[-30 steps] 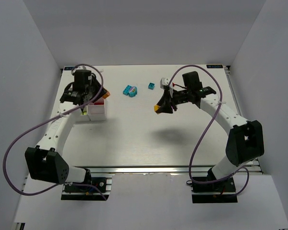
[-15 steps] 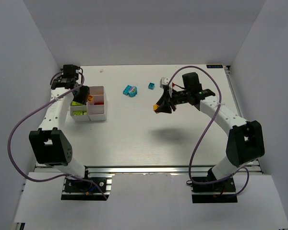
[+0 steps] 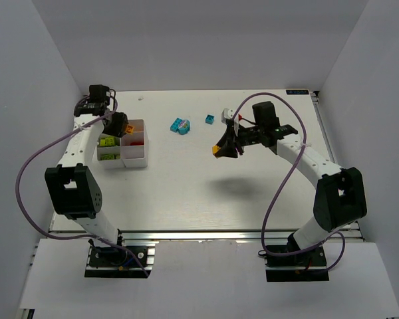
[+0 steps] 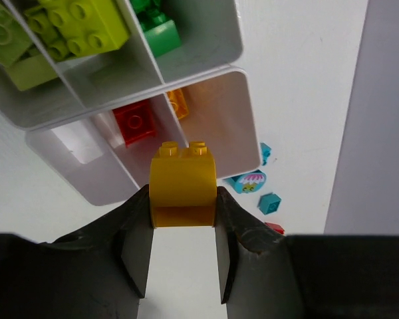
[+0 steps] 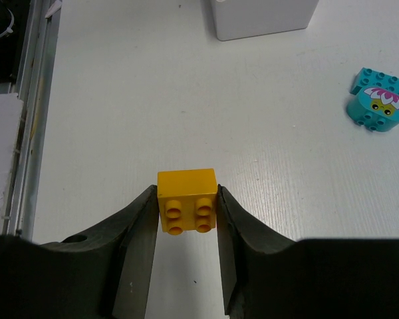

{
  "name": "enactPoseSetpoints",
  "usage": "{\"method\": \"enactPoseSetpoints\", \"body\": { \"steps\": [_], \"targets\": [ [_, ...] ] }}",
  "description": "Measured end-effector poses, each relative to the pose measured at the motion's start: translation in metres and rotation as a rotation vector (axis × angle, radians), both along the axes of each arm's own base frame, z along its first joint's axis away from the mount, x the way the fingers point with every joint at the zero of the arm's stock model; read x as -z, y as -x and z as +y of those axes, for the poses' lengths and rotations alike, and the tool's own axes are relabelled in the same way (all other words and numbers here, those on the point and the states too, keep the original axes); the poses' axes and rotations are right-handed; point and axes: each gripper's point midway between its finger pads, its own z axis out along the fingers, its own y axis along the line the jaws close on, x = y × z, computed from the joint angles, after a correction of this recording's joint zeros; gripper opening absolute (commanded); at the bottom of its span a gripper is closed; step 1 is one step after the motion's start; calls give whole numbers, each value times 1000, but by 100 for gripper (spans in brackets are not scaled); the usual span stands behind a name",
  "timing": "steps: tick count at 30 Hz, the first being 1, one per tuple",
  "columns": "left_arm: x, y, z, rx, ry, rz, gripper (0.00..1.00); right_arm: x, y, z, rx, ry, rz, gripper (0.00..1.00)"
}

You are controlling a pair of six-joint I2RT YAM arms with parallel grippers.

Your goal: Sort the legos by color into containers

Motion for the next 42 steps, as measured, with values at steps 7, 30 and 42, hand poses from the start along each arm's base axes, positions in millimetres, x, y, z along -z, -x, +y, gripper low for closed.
{"method": "enactPoseSetpoints", "body": {
  "steps": [7,30,42],
  "targets": [
    [-11,-17,-9,5,57,-57,0,2,1,-1,0,2,4,0],
    [2,-27,-9,-32,87,-44,76,2,5,-2,-1,-2,-9,0],
    [-1,-24,-9,18,54,-46,62,2,6,-1,-10,-2,-19,0]
  ]
}}
